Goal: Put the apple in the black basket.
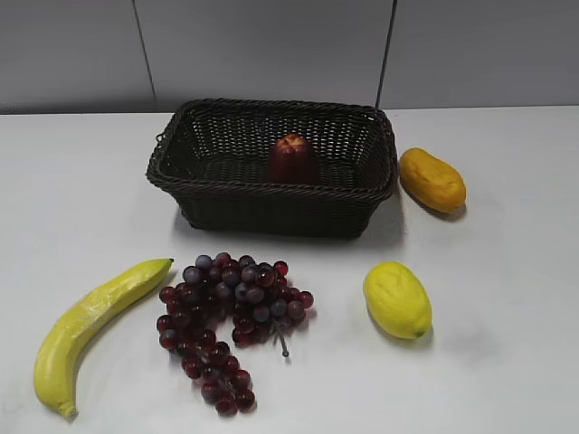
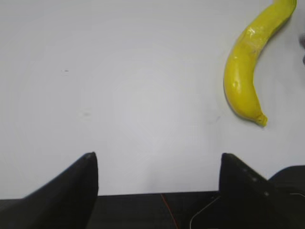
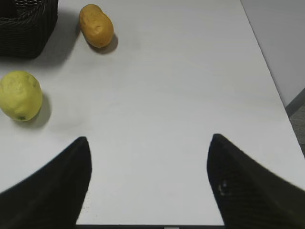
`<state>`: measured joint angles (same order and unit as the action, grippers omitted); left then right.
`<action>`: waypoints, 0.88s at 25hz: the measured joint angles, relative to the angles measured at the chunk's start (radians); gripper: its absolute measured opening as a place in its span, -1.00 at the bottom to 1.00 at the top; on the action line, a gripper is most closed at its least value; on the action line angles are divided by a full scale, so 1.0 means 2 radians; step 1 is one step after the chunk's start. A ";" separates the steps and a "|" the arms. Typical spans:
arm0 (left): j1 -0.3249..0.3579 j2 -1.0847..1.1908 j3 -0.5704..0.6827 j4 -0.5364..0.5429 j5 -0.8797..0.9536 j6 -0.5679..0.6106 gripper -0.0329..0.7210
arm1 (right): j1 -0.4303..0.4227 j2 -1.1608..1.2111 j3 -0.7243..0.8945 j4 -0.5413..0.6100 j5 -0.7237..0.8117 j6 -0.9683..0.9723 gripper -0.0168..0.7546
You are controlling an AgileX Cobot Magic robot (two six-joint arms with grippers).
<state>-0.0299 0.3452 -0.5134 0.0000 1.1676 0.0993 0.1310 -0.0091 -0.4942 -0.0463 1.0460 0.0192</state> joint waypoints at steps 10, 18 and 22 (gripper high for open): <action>0.000 -0.126 0.004 0.000 -0.014 0.000 0.63 | 0.000 0.000 0.000 0.000 0.000 0.000 0.53; 0.000 -0.164 0.004 -0.003 -0.021 0.000 0.63 | 0.000 0.000 0.000 0.000 0.000 0.000 0.53; 0.000 -0.164 0.016 -0.005 -0.048 0.000 0.63 | 0.000 0.000 0.000 0.000 0.000 0.000 0.53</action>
<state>-0.0299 0.0162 -0.4811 -0.0099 1.0708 0.0984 0.1310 -0.0091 -0.4942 -0.0463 1.0460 0.0192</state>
